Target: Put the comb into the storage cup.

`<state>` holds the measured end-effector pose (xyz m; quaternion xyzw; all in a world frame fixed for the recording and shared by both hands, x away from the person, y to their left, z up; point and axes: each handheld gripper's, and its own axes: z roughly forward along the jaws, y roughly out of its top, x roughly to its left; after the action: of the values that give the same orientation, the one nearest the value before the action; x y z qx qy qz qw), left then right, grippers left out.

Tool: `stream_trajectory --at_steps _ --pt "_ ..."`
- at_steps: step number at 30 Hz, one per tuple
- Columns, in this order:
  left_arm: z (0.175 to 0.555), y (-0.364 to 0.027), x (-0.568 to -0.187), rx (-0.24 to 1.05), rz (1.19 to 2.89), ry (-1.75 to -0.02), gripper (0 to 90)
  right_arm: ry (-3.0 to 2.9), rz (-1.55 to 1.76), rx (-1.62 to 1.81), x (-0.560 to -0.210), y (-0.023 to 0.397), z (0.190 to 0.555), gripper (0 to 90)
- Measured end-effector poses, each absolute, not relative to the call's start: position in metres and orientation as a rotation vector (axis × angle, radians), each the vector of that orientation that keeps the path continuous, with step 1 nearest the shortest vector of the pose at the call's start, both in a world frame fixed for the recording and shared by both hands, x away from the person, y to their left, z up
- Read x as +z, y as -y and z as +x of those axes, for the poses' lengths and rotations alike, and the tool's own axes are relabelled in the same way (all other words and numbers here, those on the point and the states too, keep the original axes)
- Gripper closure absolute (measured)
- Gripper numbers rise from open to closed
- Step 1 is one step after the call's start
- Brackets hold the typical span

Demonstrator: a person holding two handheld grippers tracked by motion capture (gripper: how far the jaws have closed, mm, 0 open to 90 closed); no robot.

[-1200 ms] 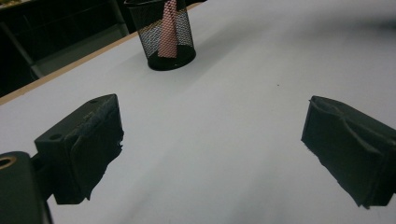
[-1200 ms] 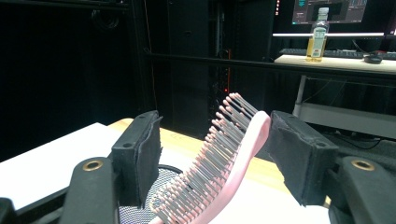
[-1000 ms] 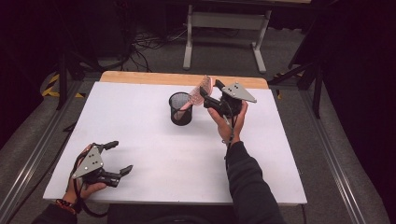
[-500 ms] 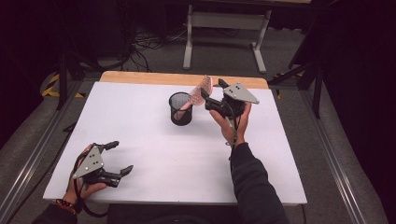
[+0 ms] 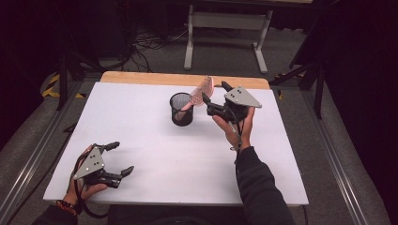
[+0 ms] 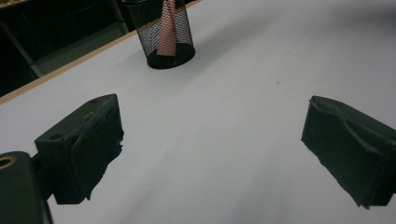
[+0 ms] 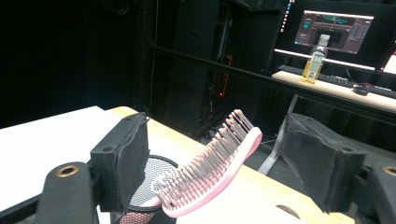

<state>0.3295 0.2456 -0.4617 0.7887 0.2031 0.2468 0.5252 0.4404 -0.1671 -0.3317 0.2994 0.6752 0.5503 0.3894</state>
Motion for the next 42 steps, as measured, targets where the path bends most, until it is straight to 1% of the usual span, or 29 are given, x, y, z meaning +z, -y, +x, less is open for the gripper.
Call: stream_trajectory --at_steps 2,15,42 --pt "0.33 -0.246 -0.462 0.591 1.888 -0.486 6.1 -1.716 0.763 1.385 -0.332 0.167 0.439 20.4" --pt "0.329 -0.245 -0.462 0.593 1.89 -0.483 6.0 -1.742 0.747 1.319 -0.336 0.169 0.429 12.7" --pt "0.329 -0.245 -0.462 0.594 1.895 -0.48 5.9 -1.769 0.685 1.277 -0.344 0.176 0.409 11.3"
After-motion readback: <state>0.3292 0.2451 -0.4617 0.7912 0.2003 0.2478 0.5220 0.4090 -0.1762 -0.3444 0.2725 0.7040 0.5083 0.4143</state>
